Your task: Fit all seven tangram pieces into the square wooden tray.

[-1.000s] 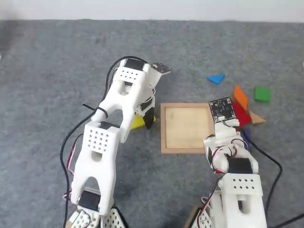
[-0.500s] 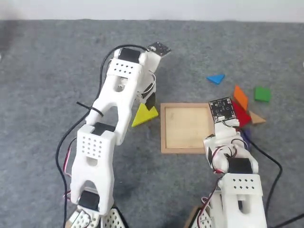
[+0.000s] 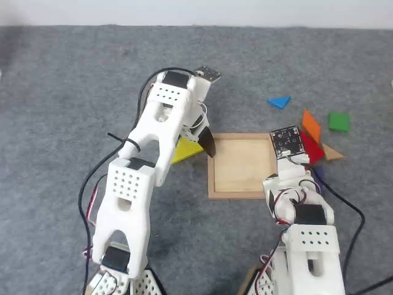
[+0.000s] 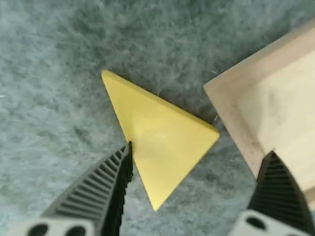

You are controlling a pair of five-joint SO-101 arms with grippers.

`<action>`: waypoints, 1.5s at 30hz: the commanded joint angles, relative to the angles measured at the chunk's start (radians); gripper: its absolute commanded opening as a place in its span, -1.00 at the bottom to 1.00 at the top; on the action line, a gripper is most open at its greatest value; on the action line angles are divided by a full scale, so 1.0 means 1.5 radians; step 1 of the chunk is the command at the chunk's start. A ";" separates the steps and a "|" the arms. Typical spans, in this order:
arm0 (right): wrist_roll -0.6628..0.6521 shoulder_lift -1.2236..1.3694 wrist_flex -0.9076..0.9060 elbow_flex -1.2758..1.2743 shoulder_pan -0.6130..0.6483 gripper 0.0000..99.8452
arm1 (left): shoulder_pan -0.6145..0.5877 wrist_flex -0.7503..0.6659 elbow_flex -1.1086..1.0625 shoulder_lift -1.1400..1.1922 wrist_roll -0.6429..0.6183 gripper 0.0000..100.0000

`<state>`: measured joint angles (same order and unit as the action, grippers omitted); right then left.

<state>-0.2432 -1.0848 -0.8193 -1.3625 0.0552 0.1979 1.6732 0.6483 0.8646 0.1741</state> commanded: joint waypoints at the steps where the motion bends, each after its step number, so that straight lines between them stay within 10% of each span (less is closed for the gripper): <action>1: -0.012 -0.016 0.012 0.006 0.003 -0.75 | -0.027 -0.009 0.004 -0.010 -0.002 -0.24; 45: -0.012 -0.016 0.010 0.006 0.003 -0.75 | -0.032 0.029 0.163 0.138 -0.006 -0.27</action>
<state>-0.2432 -1.0848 -0.8193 -1.3625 0.0552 0.1519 1.7008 0.8631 1.0549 0.1818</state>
